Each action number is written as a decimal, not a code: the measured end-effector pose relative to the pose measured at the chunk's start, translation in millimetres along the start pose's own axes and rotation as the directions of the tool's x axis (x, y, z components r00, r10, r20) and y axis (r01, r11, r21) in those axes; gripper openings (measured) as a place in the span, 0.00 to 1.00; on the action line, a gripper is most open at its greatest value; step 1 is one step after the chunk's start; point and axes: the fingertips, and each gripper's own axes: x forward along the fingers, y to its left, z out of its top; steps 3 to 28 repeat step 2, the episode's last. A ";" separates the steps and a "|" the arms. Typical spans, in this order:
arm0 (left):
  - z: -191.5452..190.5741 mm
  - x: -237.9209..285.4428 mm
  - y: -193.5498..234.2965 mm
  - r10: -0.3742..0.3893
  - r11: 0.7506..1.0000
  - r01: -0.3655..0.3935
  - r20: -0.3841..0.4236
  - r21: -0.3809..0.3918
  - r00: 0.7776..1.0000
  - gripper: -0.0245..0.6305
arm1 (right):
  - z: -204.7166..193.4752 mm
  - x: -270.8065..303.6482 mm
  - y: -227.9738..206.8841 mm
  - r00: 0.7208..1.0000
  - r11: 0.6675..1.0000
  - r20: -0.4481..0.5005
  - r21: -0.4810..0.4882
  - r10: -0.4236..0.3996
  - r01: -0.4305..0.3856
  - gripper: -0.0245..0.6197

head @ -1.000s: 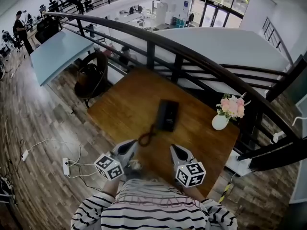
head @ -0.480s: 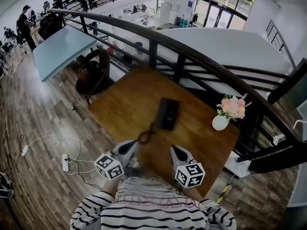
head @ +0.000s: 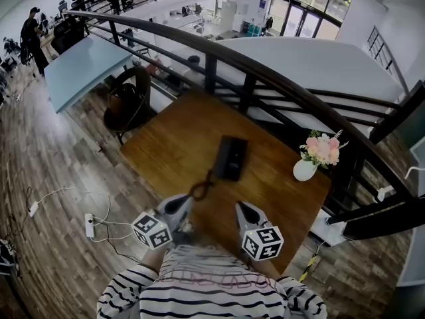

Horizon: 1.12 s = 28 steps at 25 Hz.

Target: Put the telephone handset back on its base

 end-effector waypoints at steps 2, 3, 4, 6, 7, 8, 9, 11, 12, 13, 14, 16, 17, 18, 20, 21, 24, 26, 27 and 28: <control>0.7 -0.2 2.2 0.000 1.000 0.000 -0.001 -0.001 1.000 0.04 | 1.5 2.5 1.2 1.000 1.000 0.000 -0.003 0.001 -0.001 0.04; 0.7 -0.2 2.2 0.000 1.000 0.000 -0.001 -0.001 1.000 0.04 | 1.5 2.5 1.2 1.000 1.000 0.000 -0.003 0.001 -0.001 0.04; 0.7 -0.2 2.2 0.000 1.000 0.000 -0.001 -0.001 1.000 0.04 | 1.5 2.5 1.2 1.000 1.000 0.000 -0.003 0.001 -0.001 0.04; 0.7 -0.2 2.2 0.000 1.000 0.000 -0.001 -0.001 1.000 0.04 | 1.5 2.5 1.2 1.000 1.000 0.000 -0.003 0.001 -0.001 0.04; 0.7 -0.2 2.2 0.000 1.000 0.000 -0.001 -0.001 1.000 0.04 | 1.5 2.5 1.2 1.000 1.000 0.000 -0.003 0.001 -0.001 0.04; 0.7 -0.2 2.2 0.000 1.000 0.000 -0.001 -0.001 1.000 0.04 | 1.5 2.5 1.2 1.000 1.000 0.000 -0.003 0.001 -0.001 0.04; 0.7 -0.2 2.2 0.000 1.000 0.000 -0.001 -0.001 1.000 0.04 | 1.5 2.5 1.2 1.000 1.000 0.000 -0.003 0.001 -0.001 0.04; 0.7 -0.2 2.2 0.000 1.000 0.000 -0.001 -0.001 1.000 0.04 | 1.5 2.5 1.2 1.000 1.000 0.000 -0.003 0.001 -0.001 0.04; 0.7 -0.2 2.2 0.000 1.000 0.000 -0.001 -0.001 1.000 0.04 | 1.5 2.5 1.2 1.000 1.000 0.000 -0.003 0.001 -0.001 0.04; 0.7 -0.2 2.2 0.000 1.000 0.000 -0.001 -0.001 1.000 0.04 | 1.5 2.5 1.2 1.000 1.000 0.000 -0.003 0.001 -0.001 0.04; 0.7 -0.2 2.2 0.000 1.000 0.000 -0.001 -0.001 1.000 0.04 | 1.5 2.5 1.2 1.000 1.000 0.000 -0.003 0.001 -0.001 0.04; 0.7 -0.2 2.2 0.000 1.000 0.000 -0.001 -0.001 1.000 0.04 | 1.5 2.5 1.2 1.000 1.000 0.000 -0.003 0.001 -0.001 0.04; 0.7 -0.2 2.2 0.000 1.000 0.000 -0.001 -0.001 1.000 0.04 | 1.5 2.5 1.2 1.000 1.000 0.000 -0.003 0.001 -0.001 0.04; 0.7 -0.2 2.2 0.000 1.000 0.000 -0.001 -0.001 1.000 0.04 | 1.5 2.5 1.2 1.000 1.000 0.000 -0.003 0.001 -0.001 0.04; 0.7 -0.2 2.2 0.000 1.000 0.000 -0.001 -0.001 1.000 0.04 | 1.5 2.5 1.2 1.000 1.000 0.000 -0.003 0.001 -0.001 0.04; 0.7 -0.2 2.2 0.000 1.000 0.000 -0.001 -0.001 1.000 0.04 | 1.5 2.5 1.2 1.000 1.000 0.000 -0.003 0.001 -0.001 0.04; 0.7 -0.2 2.2 0.000 1.000 0.000 -0.001 -0.001 1.000 0.04 | 1.5 2.5 1.2 1.000 1.000 0.000 -0.003 0.001 -0.001 0.04; 0.7 -0.2 2.2 0.000 1.000 0.000 -0.001 -0.001 1.000 0.04 | 1.5 2.5 1.2 1.000 1.000 0.000 -0.003 0.001 -0.001 0.04; 0.7 -0.2 2.2 0.000 1.000 0.000 -0.001 -0.001 1.000 0.04 | 1.5 2.5 1.2 1.000 1.000 0.000 -0.003 0.001 -0.001 0.04; 0.7 -0.2 2.2 0.000 1.000 0.000 -0.001 -0.001 1.000 0.04 | 1.5 2.5 1.2 1.000 1.000 0.000 -0.003 0.001 -0.001 0.04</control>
